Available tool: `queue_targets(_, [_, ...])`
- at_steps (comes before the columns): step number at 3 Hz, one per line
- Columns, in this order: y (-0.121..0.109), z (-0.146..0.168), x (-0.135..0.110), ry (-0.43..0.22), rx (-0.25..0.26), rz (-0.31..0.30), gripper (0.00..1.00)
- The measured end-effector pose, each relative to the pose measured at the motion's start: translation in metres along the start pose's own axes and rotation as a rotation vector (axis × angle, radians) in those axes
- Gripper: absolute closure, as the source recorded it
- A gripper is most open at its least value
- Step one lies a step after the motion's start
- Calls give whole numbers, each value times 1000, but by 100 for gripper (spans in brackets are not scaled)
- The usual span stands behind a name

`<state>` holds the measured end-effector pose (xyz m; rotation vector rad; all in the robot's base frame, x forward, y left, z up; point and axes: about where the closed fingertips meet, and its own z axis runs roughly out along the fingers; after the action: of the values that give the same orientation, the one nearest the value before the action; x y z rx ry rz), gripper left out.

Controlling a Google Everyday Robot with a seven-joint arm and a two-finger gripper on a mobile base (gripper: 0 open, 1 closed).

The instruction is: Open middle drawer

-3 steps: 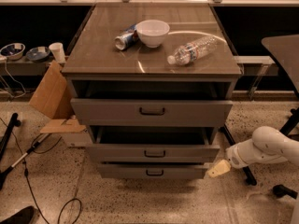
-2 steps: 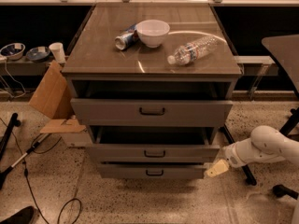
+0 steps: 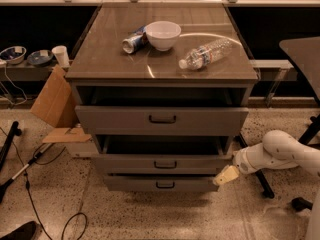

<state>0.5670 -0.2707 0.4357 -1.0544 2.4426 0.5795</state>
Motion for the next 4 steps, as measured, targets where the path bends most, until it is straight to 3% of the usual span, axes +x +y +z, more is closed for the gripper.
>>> queue_targets(1, [-1, 4, -4, -1, -7, -8, 19])
queue_targets(4, [-6, 0, -1, 2, -12, -15, 89])
